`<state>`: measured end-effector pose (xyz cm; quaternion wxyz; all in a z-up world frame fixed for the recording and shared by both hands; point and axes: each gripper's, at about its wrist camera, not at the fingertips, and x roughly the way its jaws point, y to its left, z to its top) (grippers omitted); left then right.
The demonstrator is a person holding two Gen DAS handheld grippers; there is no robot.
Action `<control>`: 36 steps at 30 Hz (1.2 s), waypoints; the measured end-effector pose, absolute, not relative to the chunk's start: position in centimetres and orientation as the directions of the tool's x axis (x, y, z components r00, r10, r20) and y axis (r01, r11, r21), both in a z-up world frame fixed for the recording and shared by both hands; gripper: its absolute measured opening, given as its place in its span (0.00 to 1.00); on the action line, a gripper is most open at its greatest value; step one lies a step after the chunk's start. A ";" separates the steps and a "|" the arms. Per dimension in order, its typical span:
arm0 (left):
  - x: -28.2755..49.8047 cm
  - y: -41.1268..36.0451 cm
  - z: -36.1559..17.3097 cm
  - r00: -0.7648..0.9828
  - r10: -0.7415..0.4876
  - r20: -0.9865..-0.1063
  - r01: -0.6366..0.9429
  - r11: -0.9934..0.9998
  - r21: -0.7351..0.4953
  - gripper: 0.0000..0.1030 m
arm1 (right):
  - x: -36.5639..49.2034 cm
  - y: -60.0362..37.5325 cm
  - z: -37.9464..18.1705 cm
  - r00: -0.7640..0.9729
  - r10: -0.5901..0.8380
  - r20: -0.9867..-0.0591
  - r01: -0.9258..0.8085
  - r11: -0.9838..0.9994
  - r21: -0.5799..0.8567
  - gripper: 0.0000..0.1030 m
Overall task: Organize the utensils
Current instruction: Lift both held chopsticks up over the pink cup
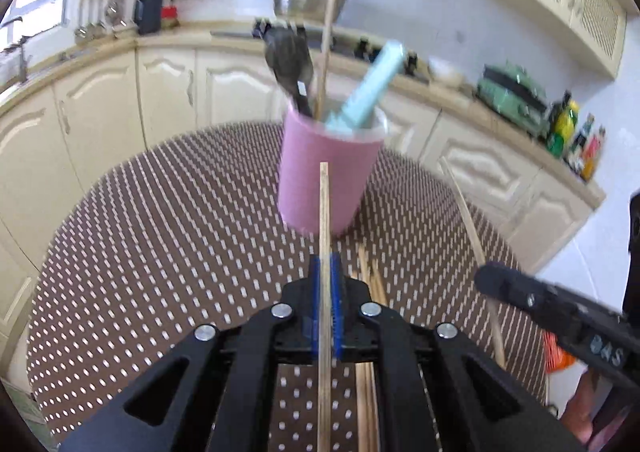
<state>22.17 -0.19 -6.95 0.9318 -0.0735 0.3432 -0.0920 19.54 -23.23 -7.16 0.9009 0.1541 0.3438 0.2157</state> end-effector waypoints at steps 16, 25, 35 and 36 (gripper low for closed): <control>21.2 -1.2 2.2 0.931 -0.168 -0.325 0.118 0.979 -0.167 0.05 | 21.4 -21.2 1.1 0.854 0.452 -0.258 -0.359 0.870 0.337 0.06; 23.4 -0.2 4.8 0.961 -0.144 -0.237 0.106 0.980 -0.166 0.05 | 23.9 -20.6 3.6 0.884 0.433 -0.176 -0.367 0.877 0.310 0.06; 26.0 3.0 7.0 0.986 -0.114 -0.119 0.083 0.967 -0.239 0.05 | 26.8 -19.6 4.6 0.896 0.437 -0.082 -0.391 0.862 0.322 0.06; 26.3 3.4 7.0 0.987 -0.115 -0.108 0.084 0.962 -0.258 0.05 | 27.0 -19.5 4.6 0.897 0.437 -0.069 -0.394 0.860 0.325 0.06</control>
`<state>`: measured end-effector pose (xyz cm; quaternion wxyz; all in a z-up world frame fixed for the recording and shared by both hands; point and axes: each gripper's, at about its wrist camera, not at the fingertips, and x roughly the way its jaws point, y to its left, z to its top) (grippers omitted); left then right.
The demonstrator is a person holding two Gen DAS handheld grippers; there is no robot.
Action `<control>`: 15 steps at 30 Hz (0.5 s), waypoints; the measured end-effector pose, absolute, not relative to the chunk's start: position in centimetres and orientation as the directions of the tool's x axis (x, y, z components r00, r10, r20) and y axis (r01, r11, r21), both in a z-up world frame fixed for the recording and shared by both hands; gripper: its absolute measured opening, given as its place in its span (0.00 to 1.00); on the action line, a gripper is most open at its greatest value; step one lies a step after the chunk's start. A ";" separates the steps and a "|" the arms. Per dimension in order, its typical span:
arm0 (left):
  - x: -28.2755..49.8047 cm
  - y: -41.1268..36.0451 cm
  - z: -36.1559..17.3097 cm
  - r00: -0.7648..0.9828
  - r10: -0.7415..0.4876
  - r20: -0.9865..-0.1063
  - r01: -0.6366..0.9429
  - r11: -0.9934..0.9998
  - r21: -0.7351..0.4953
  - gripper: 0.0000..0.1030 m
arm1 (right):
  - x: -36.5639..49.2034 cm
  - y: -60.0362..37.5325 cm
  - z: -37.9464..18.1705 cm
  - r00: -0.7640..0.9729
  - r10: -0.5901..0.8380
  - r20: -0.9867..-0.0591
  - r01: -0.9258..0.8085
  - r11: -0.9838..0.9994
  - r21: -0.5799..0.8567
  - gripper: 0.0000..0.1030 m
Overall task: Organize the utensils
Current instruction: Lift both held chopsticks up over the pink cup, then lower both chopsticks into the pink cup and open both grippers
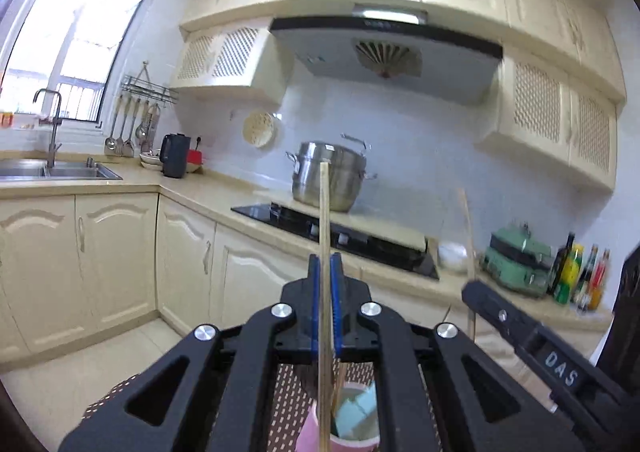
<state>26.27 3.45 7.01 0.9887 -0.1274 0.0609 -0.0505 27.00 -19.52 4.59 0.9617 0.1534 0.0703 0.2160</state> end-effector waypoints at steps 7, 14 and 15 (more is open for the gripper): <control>28.9 4.5 6.9 0.991 -0.124 -0.060 0.095 0.930 -0.356 0.05 | 29.0 -18.9 4.2 0.897 0.441 -0.025 -0.409 0.850 0.333 0.06; 30.9 3.0 5.9 0.995 -0.088 0.038 0.096 0.922 -0.376 0.05 | 30.6 -19.1 4.2 0.915 0.401 0.050 -0.395 0.862 0.317 0.06; 31.3 2.8 5.7 0.996 -0.072 0.043 0.083 0.925 -0.371 0.05 | 30.8 -19.1 4.1 0.917 0.396 0.053 -0.392 0.866 0.311 0.06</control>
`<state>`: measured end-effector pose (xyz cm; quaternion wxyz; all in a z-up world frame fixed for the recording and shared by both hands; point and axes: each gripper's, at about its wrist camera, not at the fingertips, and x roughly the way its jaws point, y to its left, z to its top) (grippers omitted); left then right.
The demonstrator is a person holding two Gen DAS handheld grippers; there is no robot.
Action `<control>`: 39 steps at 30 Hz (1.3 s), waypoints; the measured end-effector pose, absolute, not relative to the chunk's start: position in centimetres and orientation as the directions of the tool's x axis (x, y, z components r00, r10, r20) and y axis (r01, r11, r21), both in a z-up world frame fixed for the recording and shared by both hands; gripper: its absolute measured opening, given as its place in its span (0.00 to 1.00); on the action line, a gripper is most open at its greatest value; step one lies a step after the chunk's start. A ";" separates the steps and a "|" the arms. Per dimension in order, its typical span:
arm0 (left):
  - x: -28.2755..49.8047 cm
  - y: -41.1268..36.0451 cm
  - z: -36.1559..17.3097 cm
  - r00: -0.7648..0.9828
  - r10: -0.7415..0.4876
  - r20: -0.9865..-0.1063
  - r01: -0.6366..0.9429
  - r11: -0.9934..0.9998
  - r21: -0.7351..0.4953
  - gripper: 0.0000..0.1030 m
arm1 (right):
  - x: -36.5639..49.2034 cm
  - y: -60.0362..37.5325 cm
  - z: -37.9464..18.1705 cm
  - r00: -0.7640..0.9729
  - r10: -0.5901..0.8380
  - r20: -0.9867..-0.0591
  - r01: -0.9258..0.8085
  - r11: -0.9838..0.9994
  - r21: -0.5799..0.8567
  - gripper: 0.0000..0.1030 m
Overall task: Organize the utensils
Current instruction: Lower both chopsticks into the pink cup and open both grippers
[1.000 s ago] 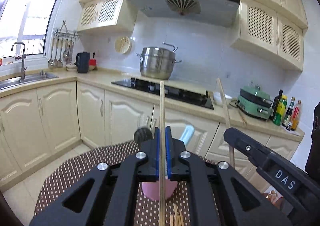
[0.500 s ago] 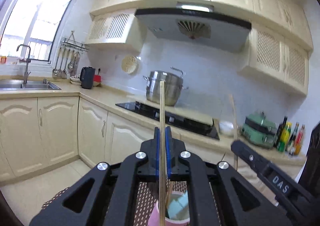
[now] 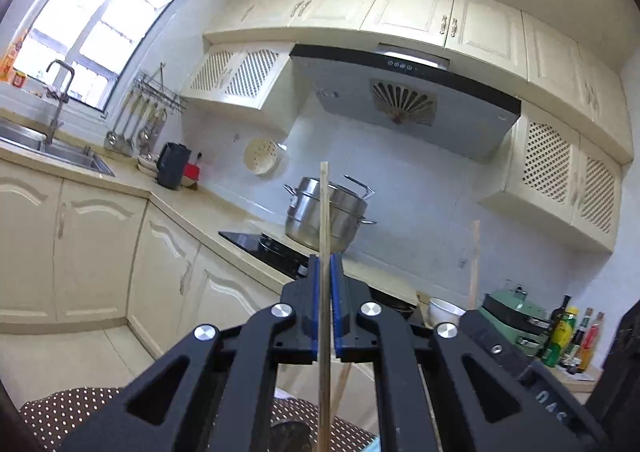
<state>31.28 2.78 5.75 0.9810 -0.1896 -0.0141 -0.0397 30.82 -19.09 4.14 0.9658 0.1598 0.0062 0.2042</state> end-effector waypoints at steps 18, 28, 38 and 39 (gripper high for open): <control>35.2 1.1 1.6 0.995 -0.096 -0.040 0.077 0.943 -0.323 0.05 | 33.4 -19.1 0.7 0.915 0.403 0.001 -0.383 0.868 0.316 0.06; 31.3 -0.6 0.1 0.990 -0.115 -0.082 0.109 0.991 -0.077 0.08 | 32.4 -18.6 -0.9 0.900 0.424 -0.098 -0.379 0.874 0.303 0.07; 29.5 0.7 -0.8 0.979 -0.119 -0.163 0.112 0.992 -0.053 0.41 | 30.6 -19.2 -1.7 0.899 0.395 -0.189 -0.337 0.899 0.278 0.08; 29.2 0.9 -0.7 0.979 -0.116 -0.167 0.109 0.993 -0.056 0.41 | 30.3 -19.3 -1.7 0.902 0.385 -0.196 -0.328 0.906 0.268 0.08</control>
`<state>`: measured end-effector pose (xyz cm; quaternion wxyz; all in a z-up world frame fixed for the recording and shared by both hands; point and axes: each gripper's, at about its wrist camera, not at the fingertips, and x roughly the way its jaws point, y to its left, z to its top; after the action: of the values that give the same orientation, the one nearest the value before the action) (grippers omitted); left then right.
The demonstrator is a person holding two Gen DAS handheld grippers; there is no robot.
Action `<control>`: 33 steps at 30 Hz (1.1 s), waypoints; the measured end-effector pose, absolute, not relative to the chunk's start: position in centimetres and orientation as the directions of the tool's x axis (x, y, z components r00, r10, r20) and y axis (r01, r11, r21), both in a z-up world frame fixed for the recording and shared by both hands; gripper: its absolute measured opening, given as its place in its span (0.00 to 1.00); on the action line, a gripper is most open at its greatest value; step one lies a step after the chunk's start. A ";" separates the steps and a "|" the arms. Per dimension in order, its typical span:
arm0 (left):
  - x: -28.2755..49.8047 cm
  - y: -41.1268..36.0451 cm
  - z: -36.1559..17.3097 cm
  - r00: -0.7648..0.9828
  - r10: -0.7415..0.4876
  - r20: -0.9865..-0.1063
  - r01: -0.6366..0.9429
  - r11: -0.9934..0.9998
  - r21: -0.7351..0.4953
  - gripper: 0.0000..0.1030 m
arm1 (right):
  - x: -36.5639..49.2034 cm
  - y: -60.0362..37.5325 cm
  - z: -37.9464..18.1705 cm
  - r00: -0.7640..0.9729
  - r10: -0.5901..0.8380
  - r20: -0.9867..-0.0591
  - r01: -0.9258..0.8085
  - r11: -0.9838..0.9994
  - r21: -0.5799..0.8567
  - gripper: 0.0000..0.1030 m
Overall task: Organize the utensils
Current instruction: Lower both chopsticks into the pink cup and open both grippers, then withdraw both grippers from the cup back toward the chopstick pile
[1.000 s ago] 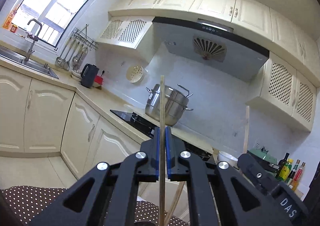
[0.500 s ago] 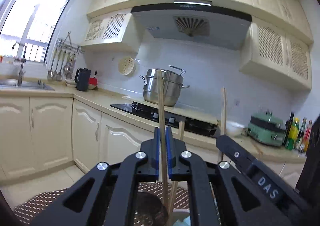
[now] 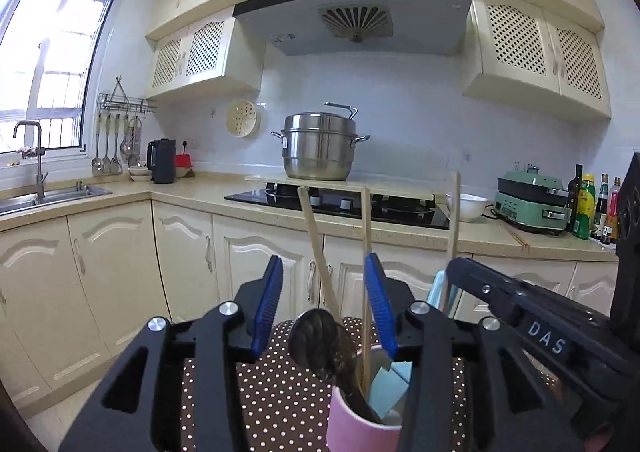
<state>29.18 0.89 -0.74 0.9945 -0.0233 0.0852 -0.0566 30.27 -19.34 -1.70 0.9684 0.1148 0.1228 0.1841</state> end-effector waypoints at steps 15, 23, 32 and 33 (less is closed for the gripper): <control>23.3 2.4 1.3 0.981 -0.116 -0.156 0.111 0.993 -0.036 0.44 | 24.8 -19.9 -0.3 0.924 0.322 -0.204 -0.269 0.930 0.250 0.52; 19.5 3.3 2.2 0.973 -0.132 -0.188 0.124 0.991 -0.055 0.46 | 20.8 -20.0 0.5 0.928 0.295 -0.229 -0.243 0.943 0.228 0.59; 14.9 4.5 1.6 0.965 -0.120 -0.232 0.111 0.993 -0.049 0.46 | 17.2 -19.2 -0.4 0.905 0.265 -0.334 -0.222 0.962 0.160 0.60; 14.5 4.7 1.5 0.961 -0.131 -0.242 0.120 0.991 -0.058 0.46 | 16.9 -19.0 -0.6 0.895 0.266 -0.357 -0.226 0.962 0.150 0.60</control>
<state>14.54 4.70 1.51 0.9901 -0.0215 0.1235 -0.0633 16.88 -18.97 -0.60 0.9720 0.0525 0.1907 0.1267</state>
